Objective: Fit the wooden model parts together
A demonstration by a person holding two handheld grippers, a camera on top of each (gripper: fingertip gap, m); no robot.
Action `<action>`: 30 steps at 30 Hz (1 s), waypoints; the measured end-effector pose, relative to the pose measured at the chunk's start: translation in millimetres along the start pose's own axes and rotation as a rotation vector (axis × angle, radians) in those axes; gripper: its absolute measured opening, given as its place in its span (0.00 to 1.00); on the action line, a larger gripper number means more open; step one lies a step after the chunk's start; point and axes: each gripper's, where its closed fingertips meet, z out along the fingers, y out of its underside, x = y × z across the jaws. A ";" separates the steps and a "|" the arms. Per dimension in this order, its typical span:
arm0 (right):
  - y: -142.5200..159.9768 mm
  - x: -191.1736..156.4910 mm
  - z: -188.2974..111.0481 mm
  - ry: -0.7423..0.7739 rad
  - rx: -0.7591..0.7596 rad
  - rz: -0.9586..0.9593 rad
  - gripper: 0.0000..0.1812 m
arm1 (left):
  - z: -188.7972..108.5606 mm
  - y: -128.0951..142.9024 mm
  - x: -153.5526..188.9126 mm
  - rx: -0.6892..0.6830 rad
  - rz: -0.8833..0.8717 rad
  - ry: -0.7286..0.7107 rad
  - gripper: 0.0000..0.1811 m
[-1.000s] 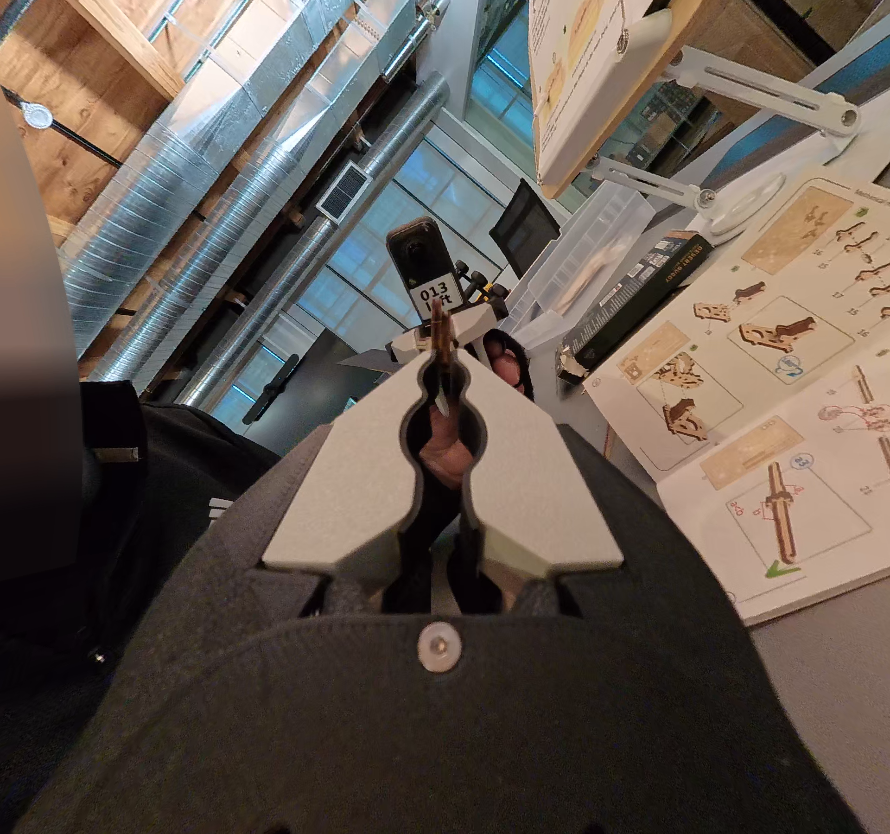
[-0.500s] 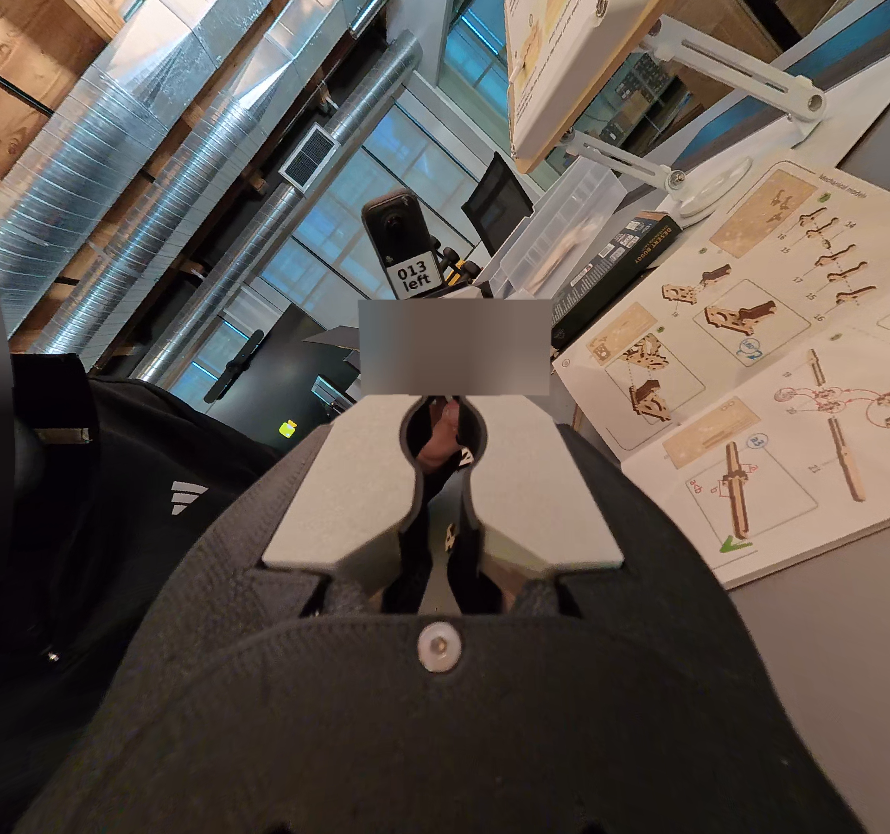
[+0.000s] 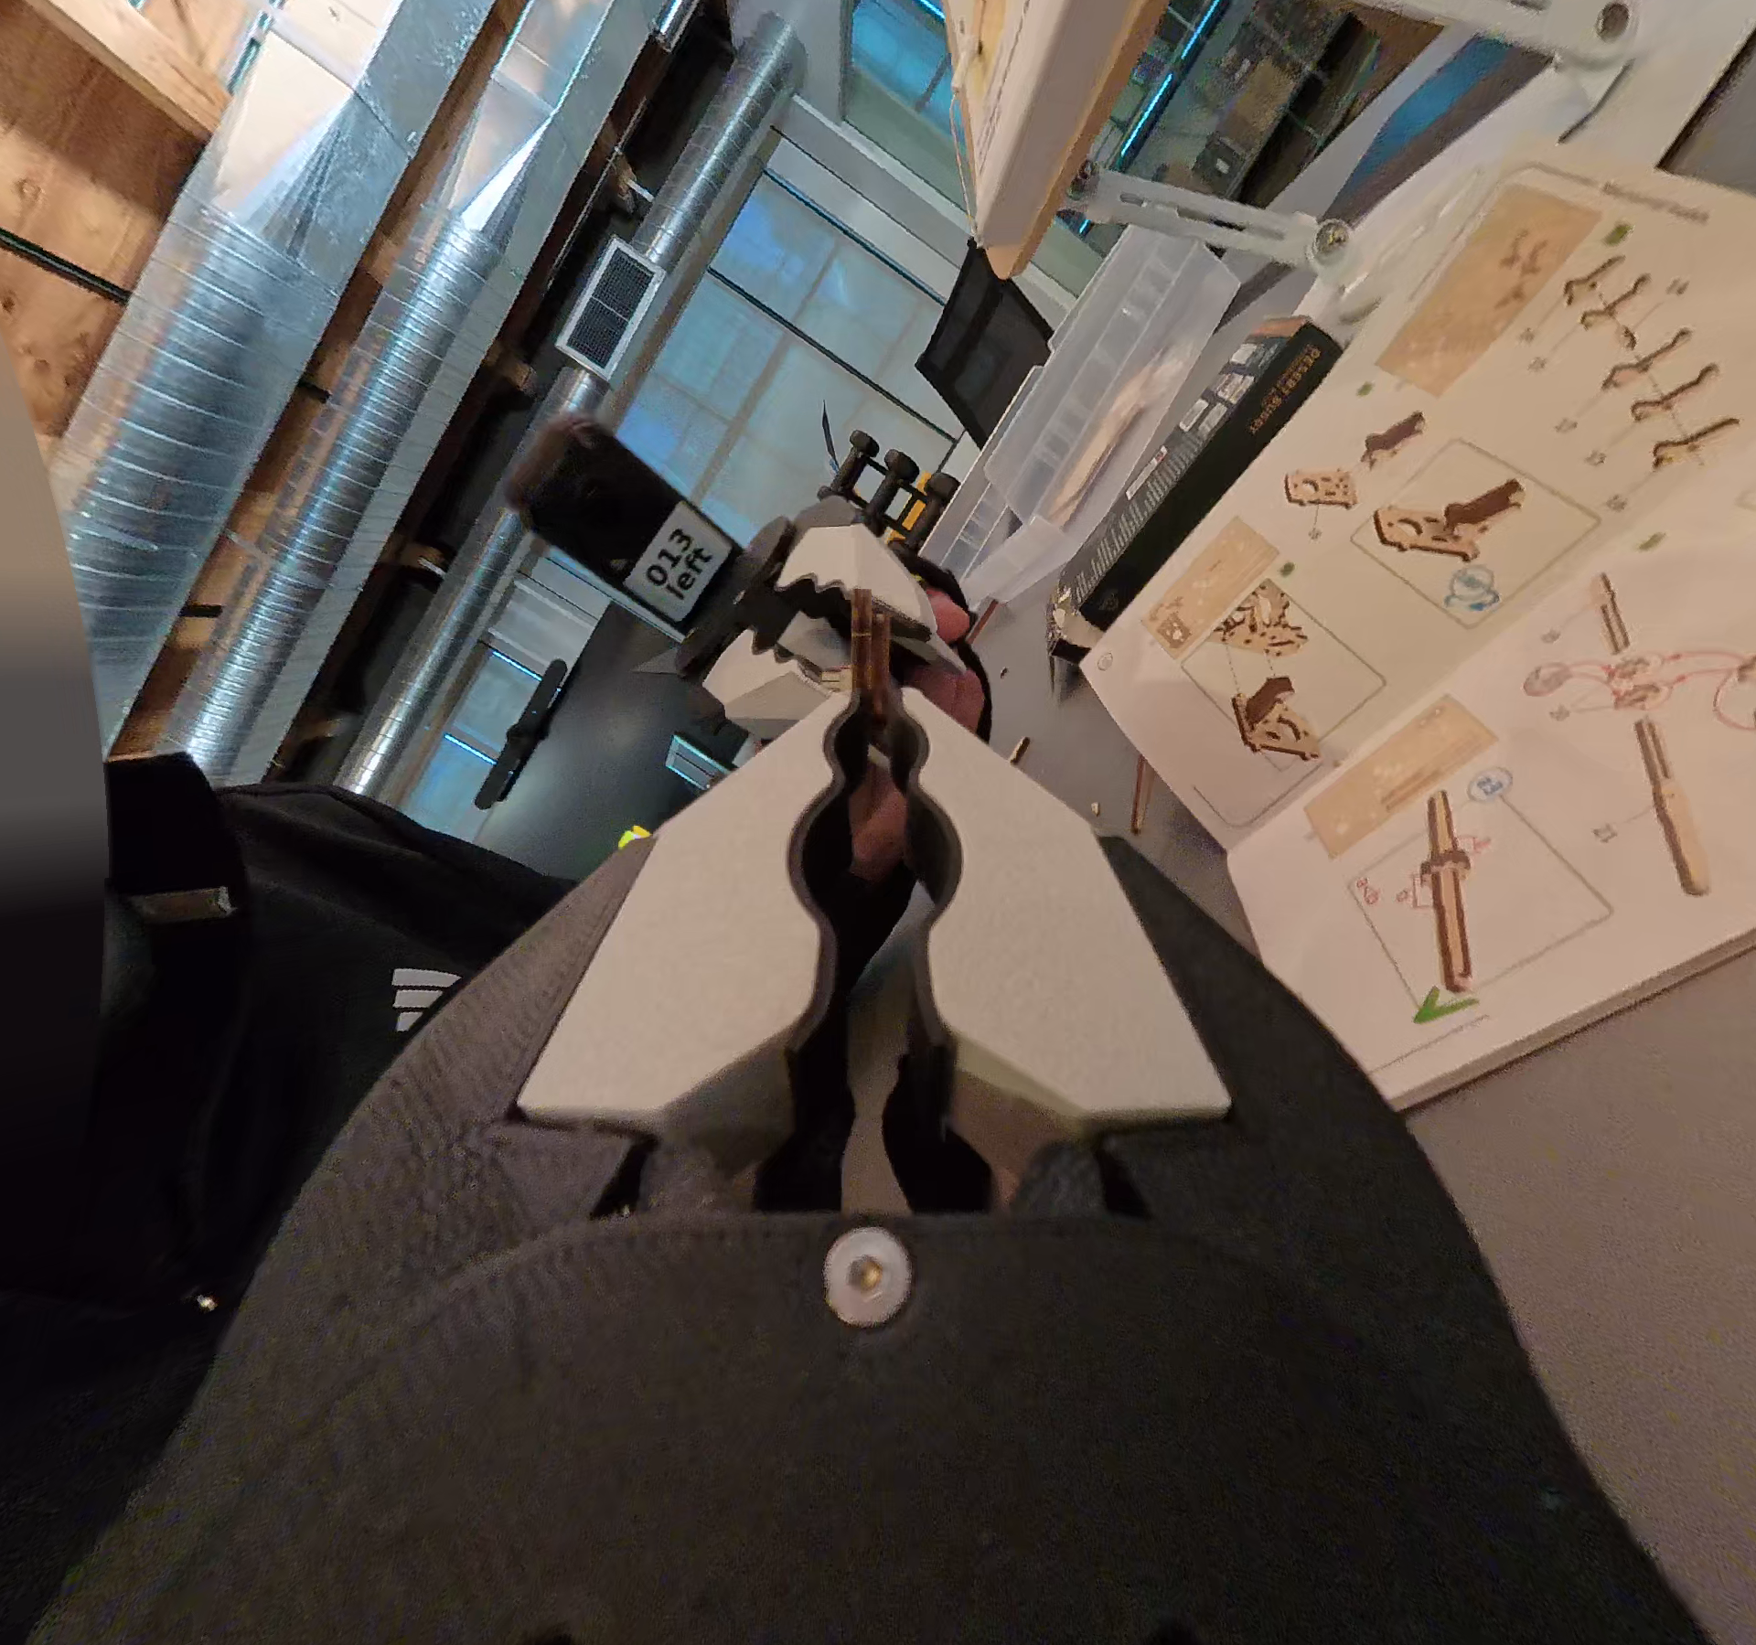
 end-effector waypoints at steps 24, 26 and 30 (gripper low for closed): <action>14.4 5.9 -2.5 -0.027 -0.103 0.126 0.00 | 7.6 9.5 12.2 -0.158 0.292 -0.051 0.02; 15.0 6.6 -2.7 -0.025 -0.106 0.127 0.00 | 7.9 10.5 12.3 -0.160 0.294 -0.050 0.02; 16.7 7.5 -2.4 -0.019 -0.122 0.128 0.00 | 7.4 12.4 13.5 -0.157 0.289 -0.042 0.02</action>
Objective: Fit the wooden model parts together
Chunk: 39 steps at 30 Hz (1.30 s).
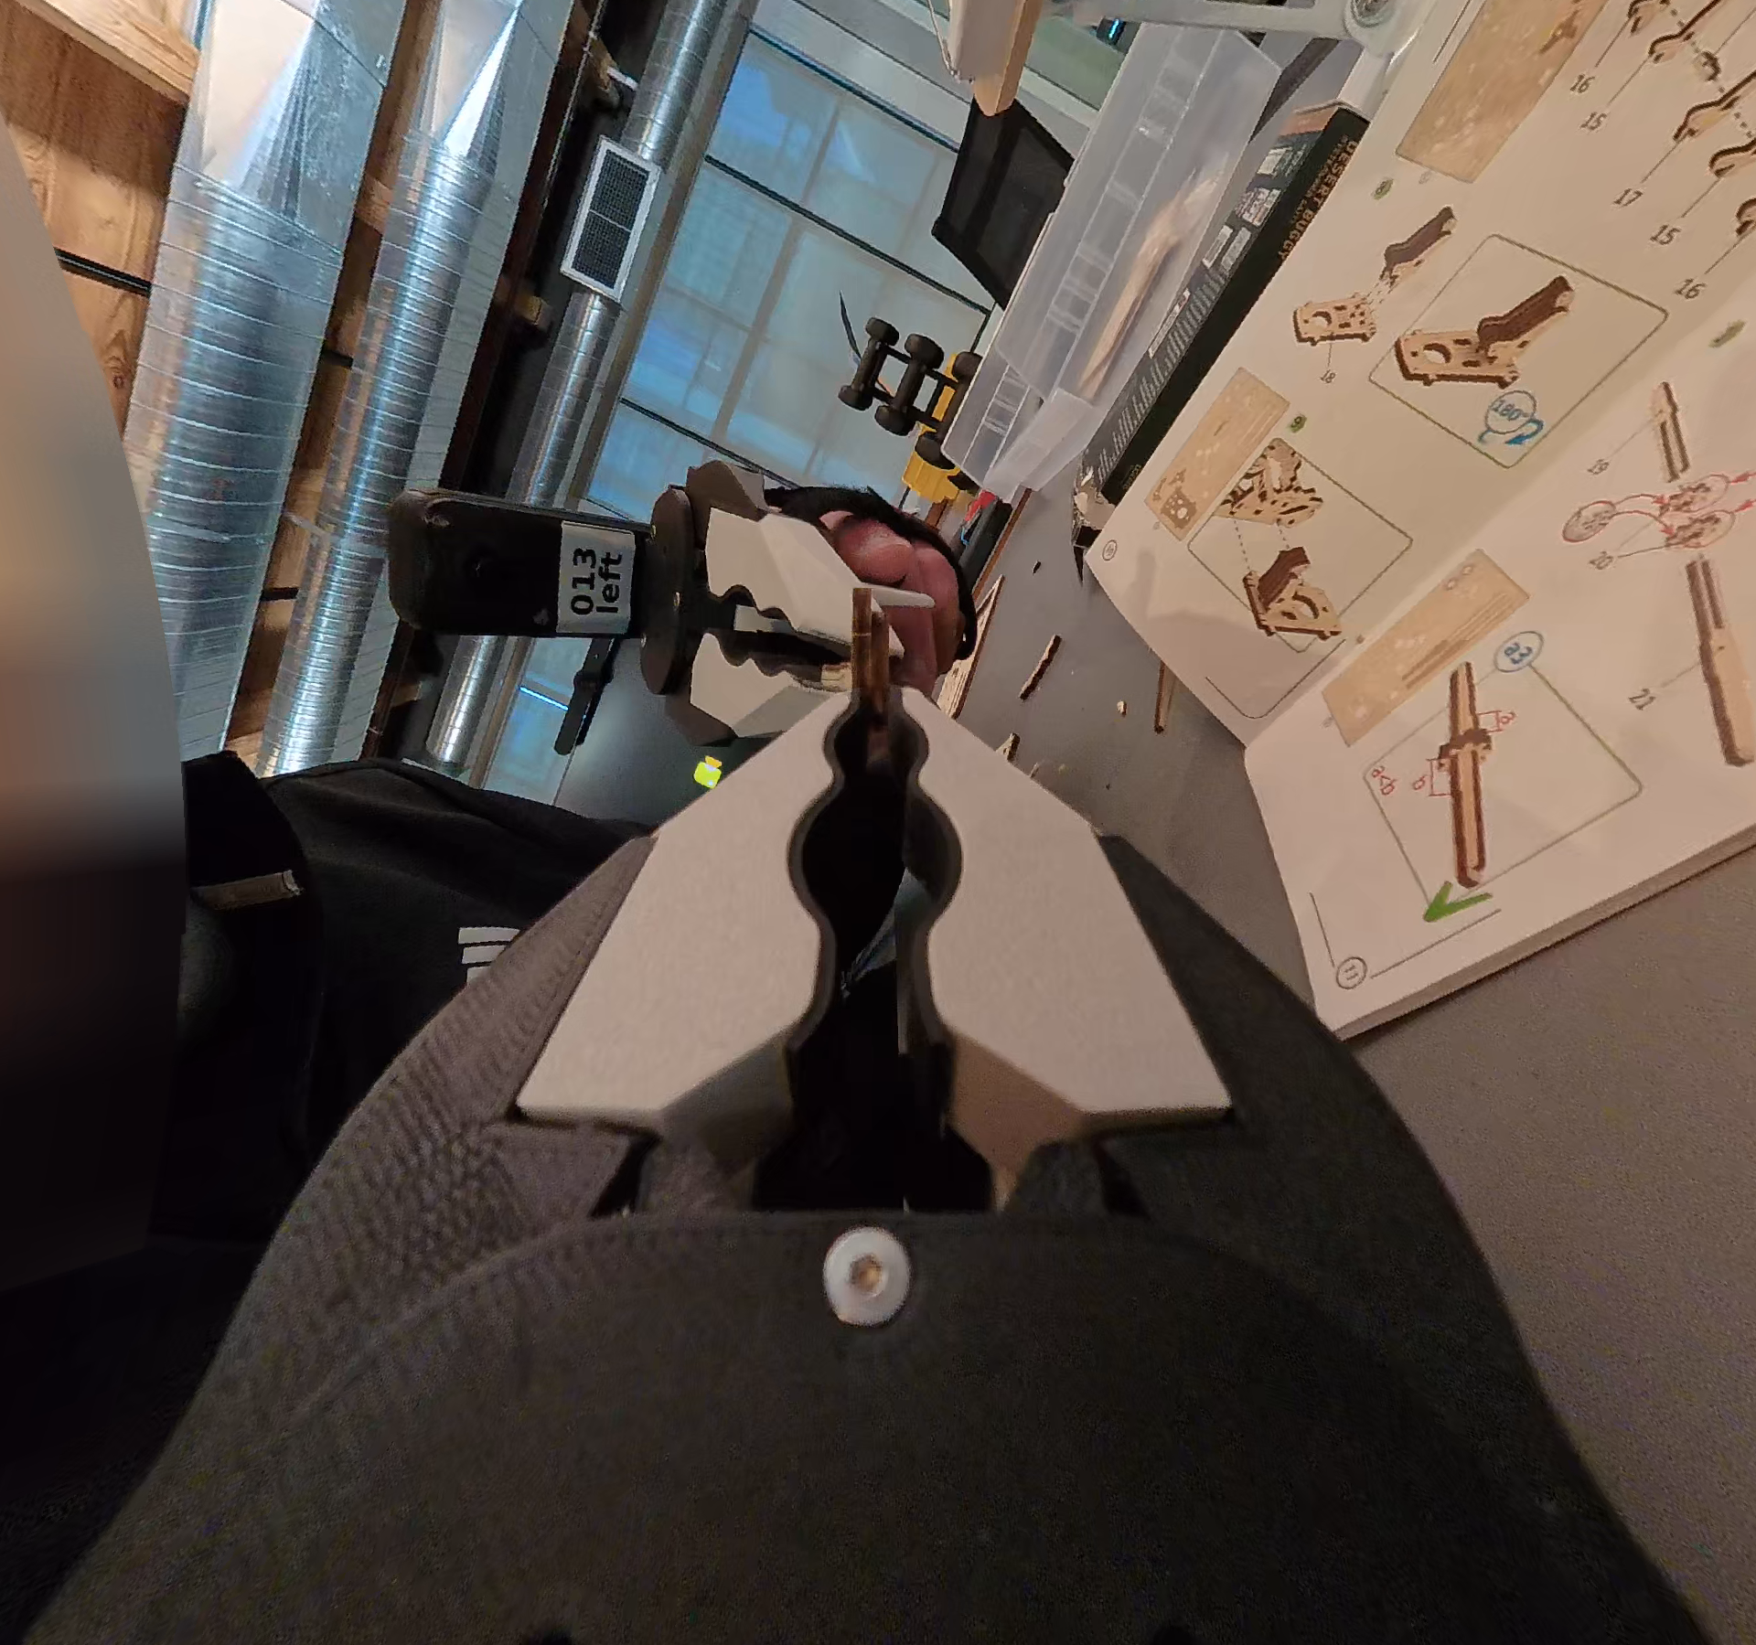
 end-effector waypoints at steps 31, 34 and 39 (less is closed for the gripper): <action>-0.1 4.6 6.3 0.049 -0.112 -0.004 0.01 | -3.1 9.9 -0.3 0.017 -0.045 -0.026 0.01; -1.8 3.0 5.3 0.044 -0.100 -0.007 0.01 | -3.4 8.5 -3.0 0.032 -0.059 -0.040 0.01; -3.4 2.6 2.8 0.044 -0.084 -0.015 0.06 | -2.5 4.6 -4.5 0.054 -0.068 -0.050 0.01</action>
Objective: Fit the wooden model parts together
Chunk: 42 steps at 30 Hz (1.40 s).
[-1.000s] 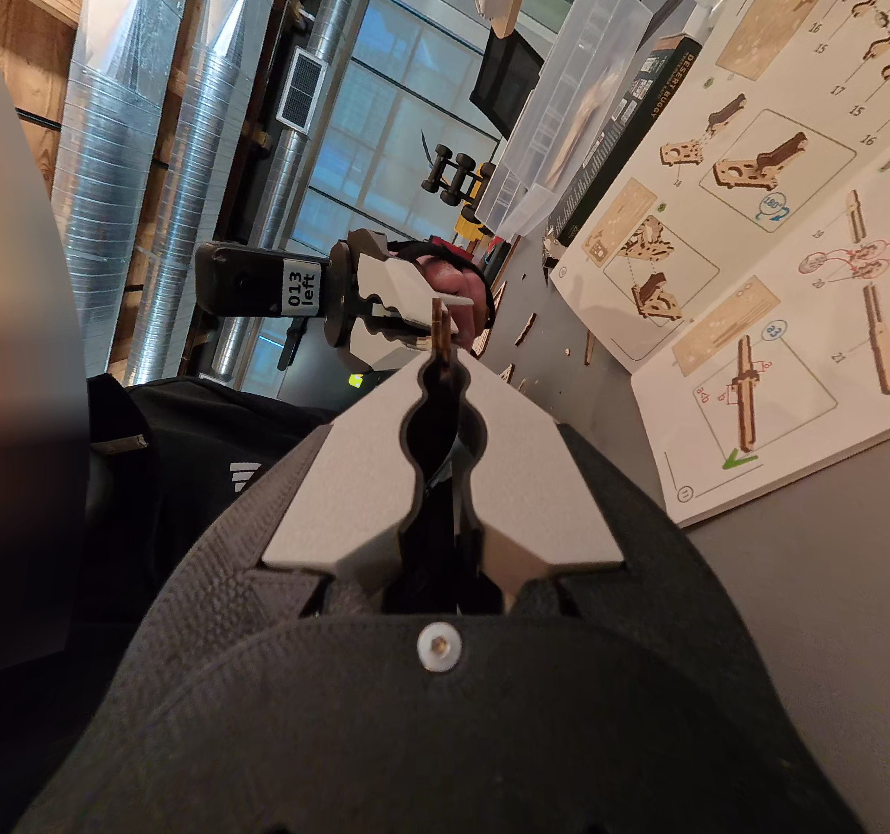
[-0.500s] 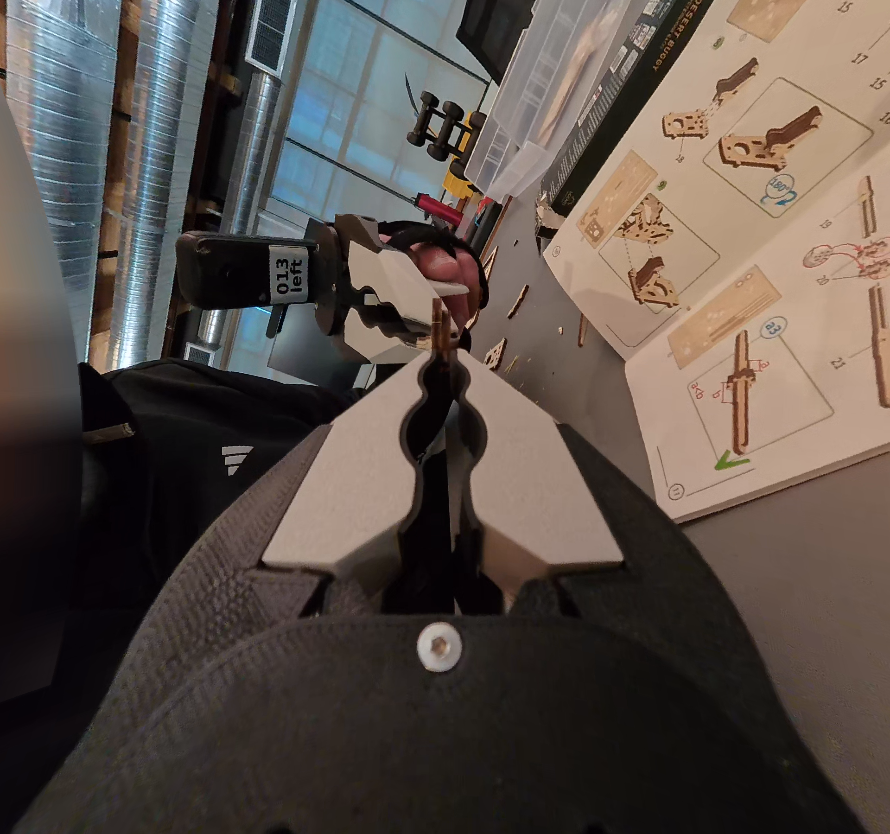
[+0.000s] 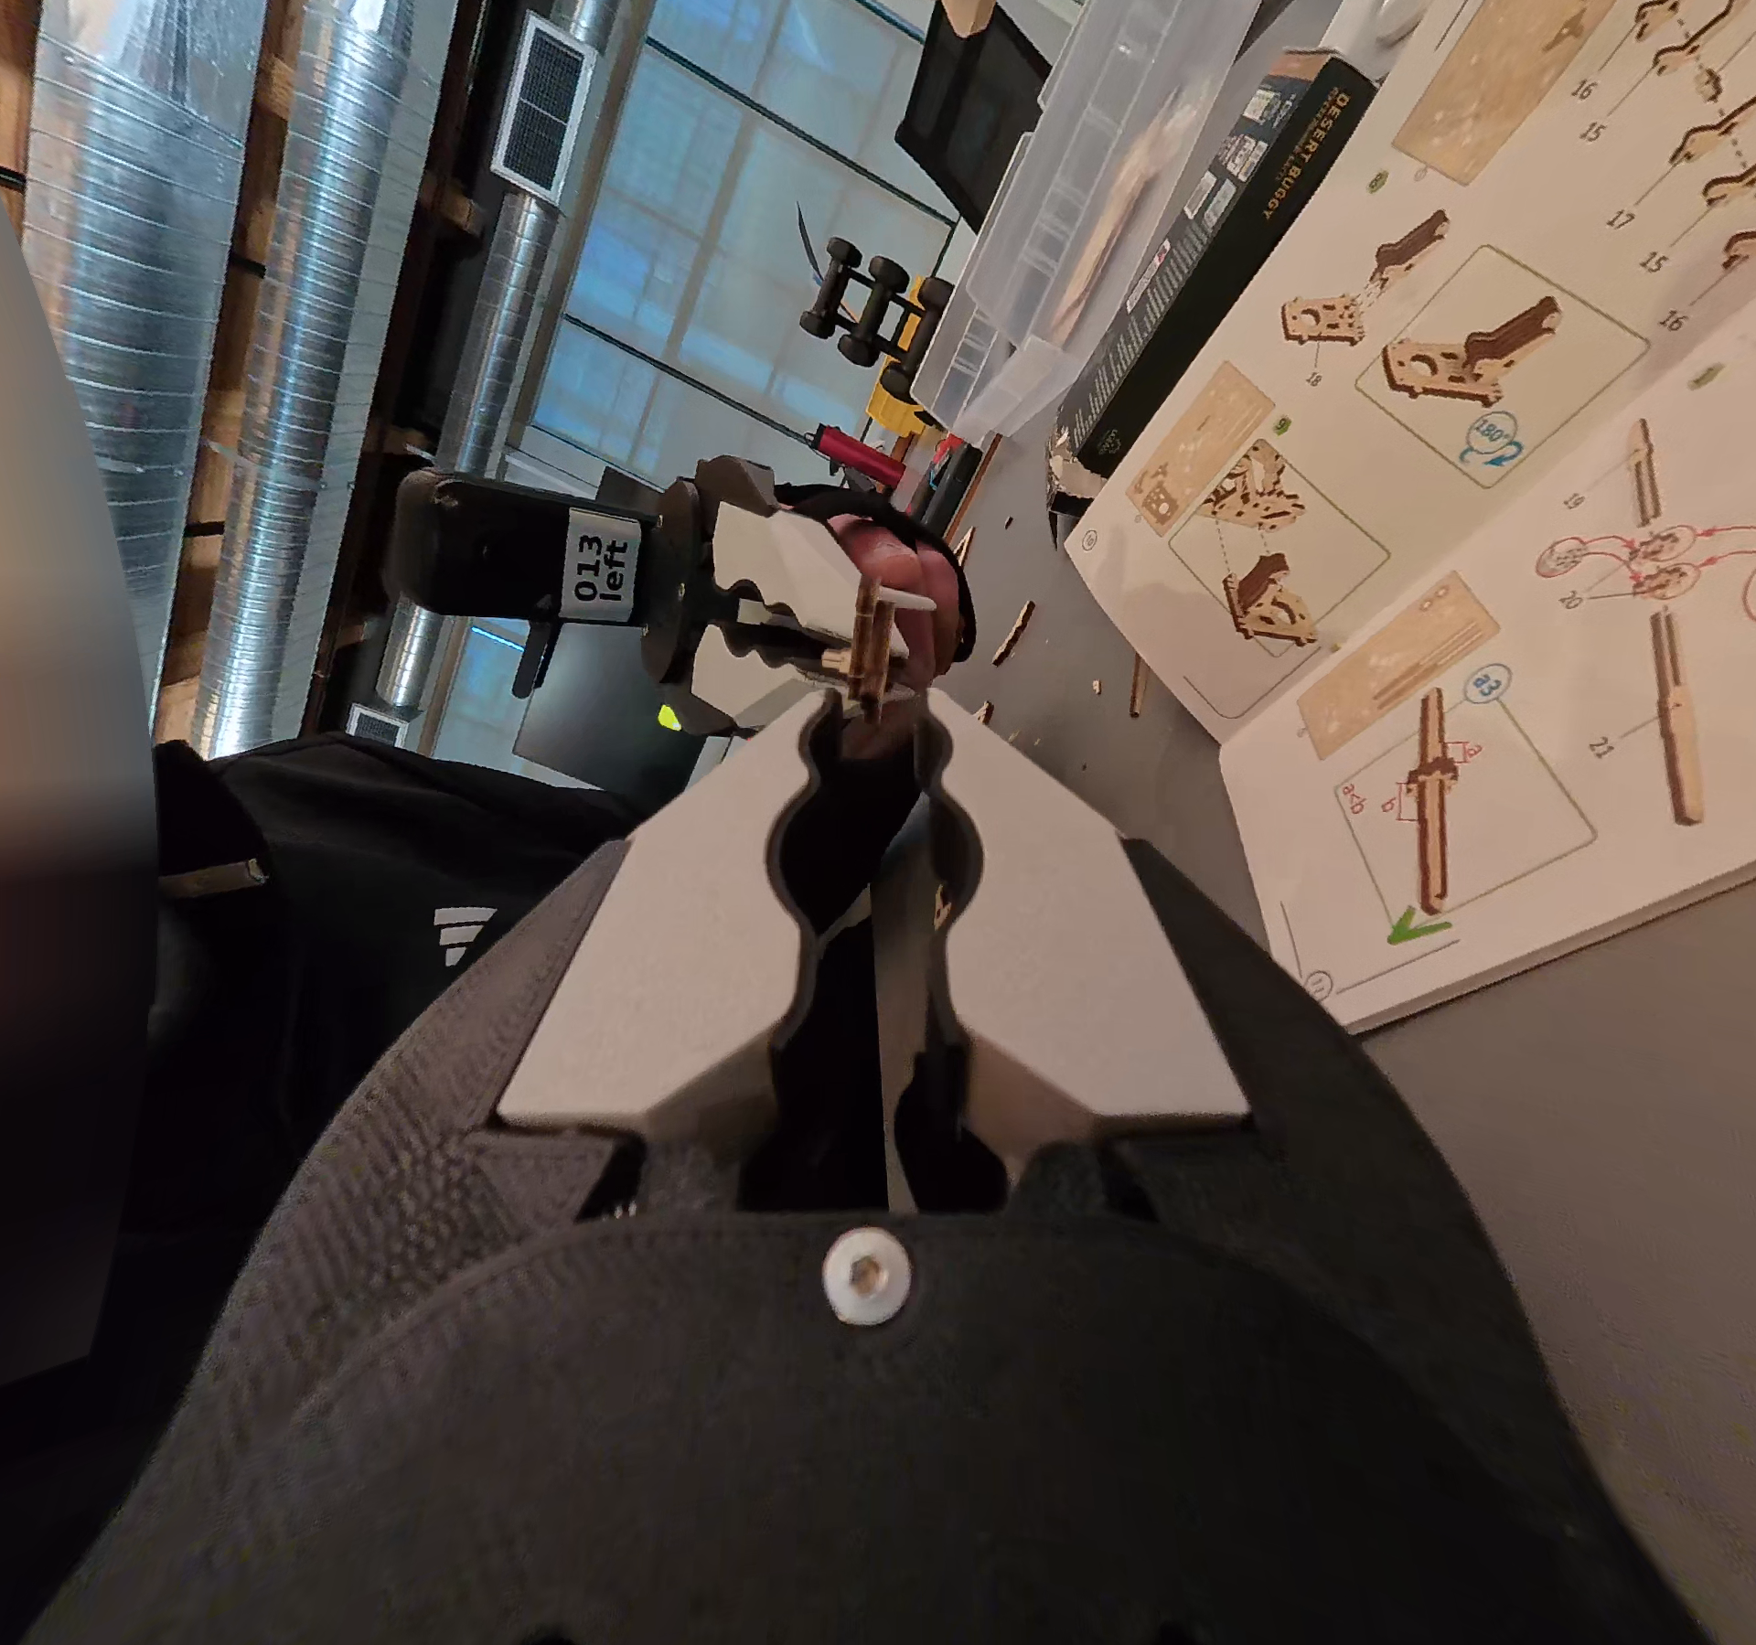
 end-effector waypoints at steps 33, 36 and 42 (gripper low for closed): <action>7.7 -13.9 5.0 -0.051 -0.083 -0.177 0.00 | -7.7 -3.3 0.1 -0.023 0.092 -0.074 0.07; 9.2 -12.0 6.1 -0.021 -0.106 -0.206 0.00 | -9.6 -1.2 1.7 -0.027 0.091 -0.066 0.08; 7.0 -12.5 5.6 -0.026 -0.091 -0.208 0.00 | -11.3 1.6 -0.2 -0.031 0.071 -0.067 0.09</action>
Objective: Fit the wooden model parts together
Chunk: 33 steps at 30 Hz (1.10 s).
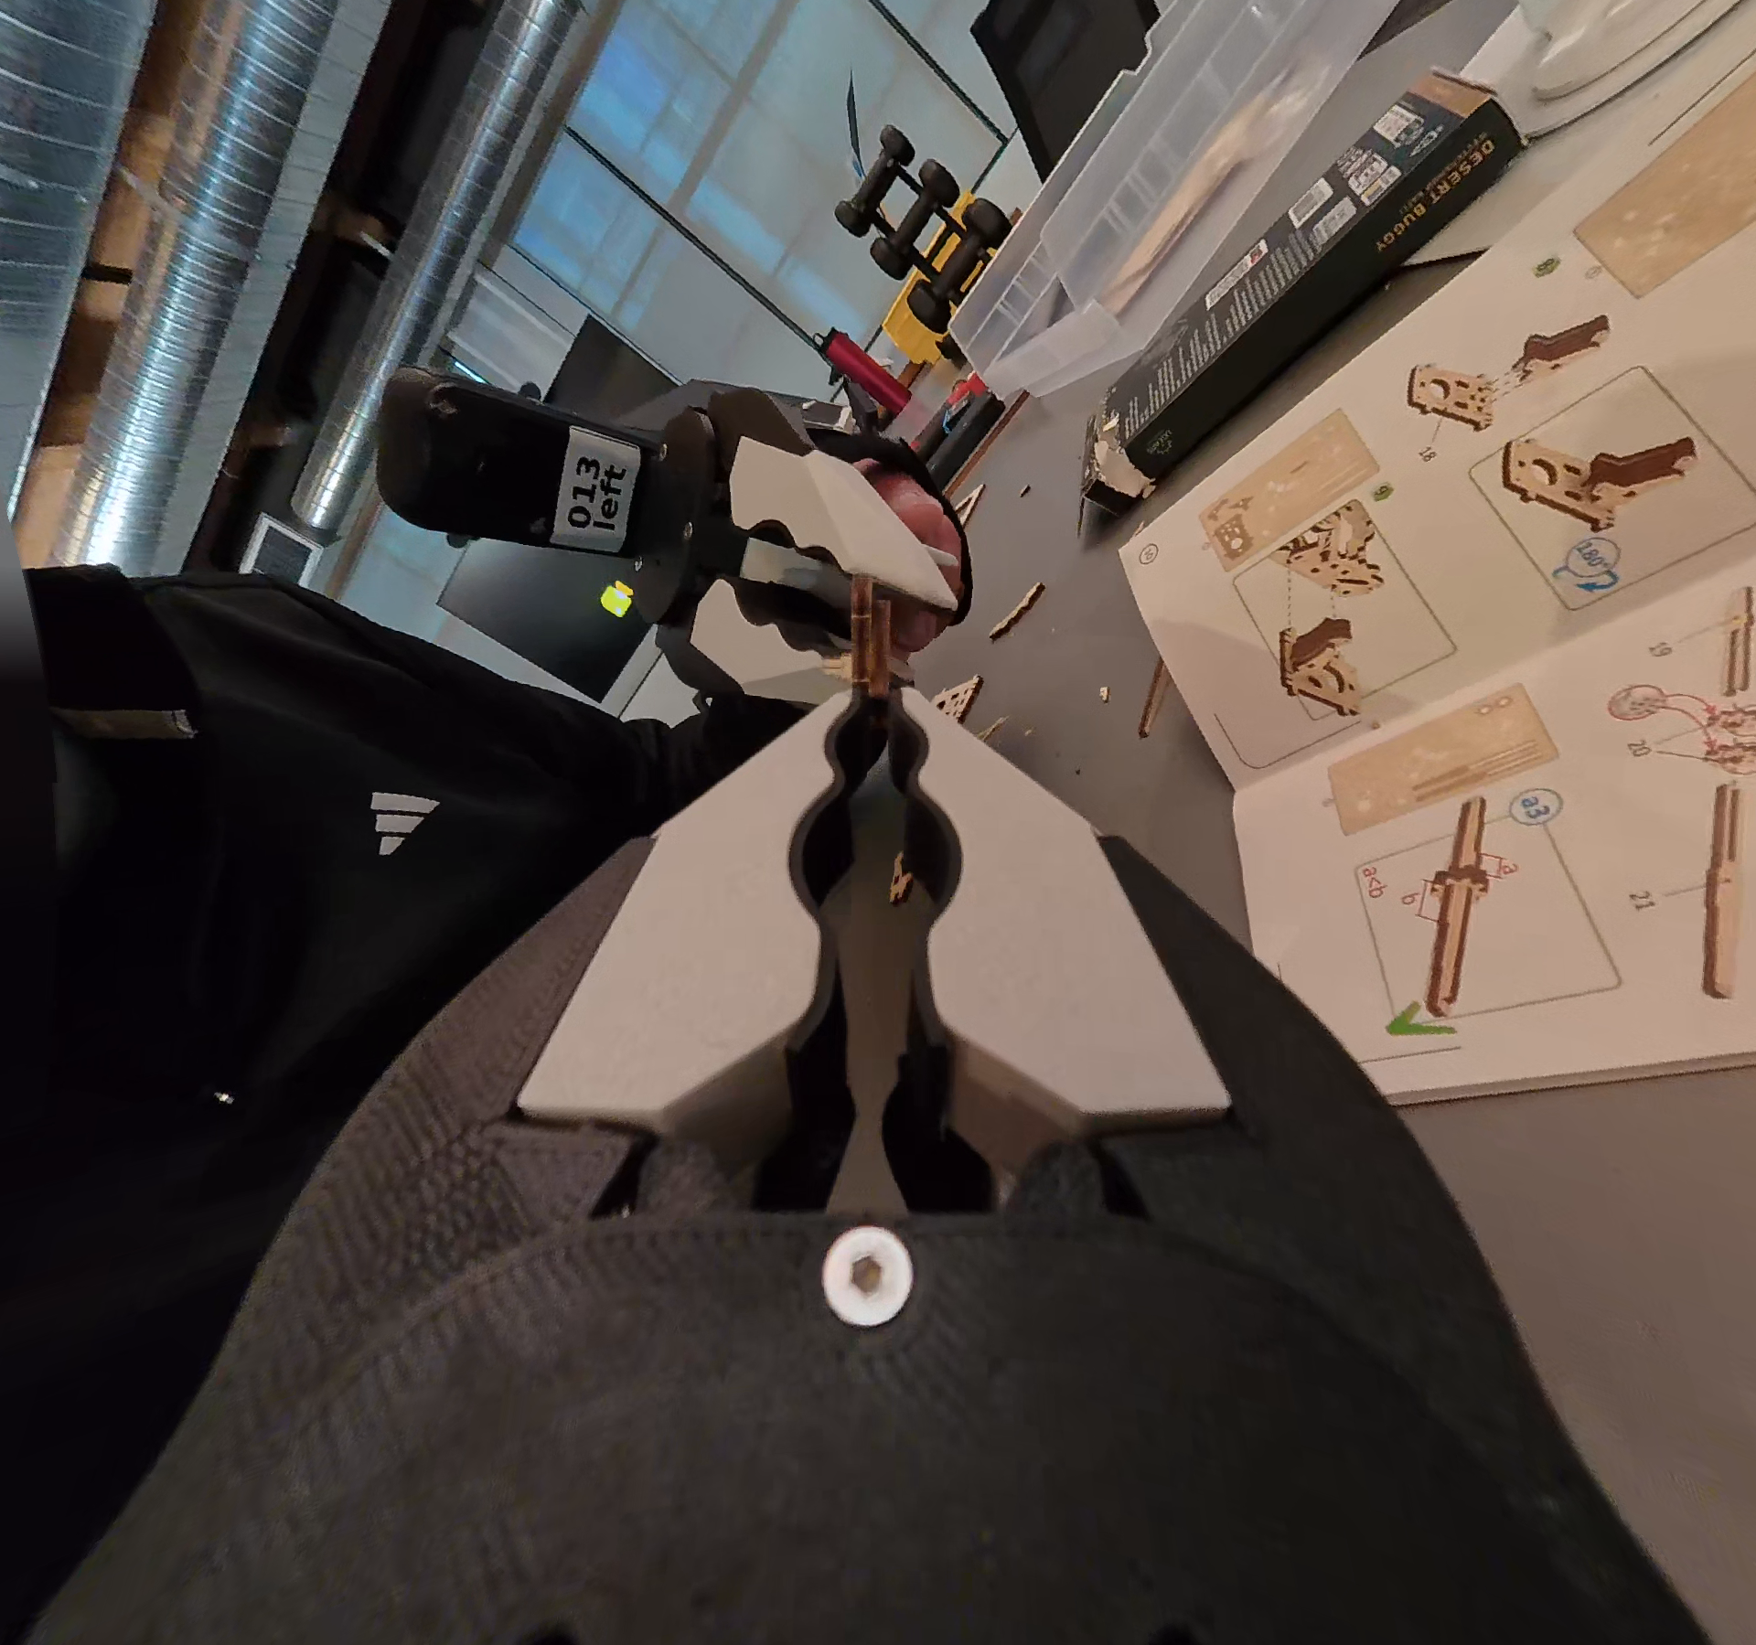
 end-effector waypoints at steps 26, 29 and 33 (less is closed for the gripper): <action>-9.8 2.1 -1.5 -0.084 0.120 0.081 0.00 | 3.6 -5.9 -2.8 -0.001 -0.006 -0.007 0.09; -10.4 0.8 -2.2 -0.096 0.125 0.084 0.00 | 3.6 -8.2 -2.0 0.002 0.000 -0.006 0.09; -10.0 -1.9 -2.6 -0.113 0.130 0.055 0.00 | 3.7 -13.3 -0.6 0.012 0.012 -0.005 0.08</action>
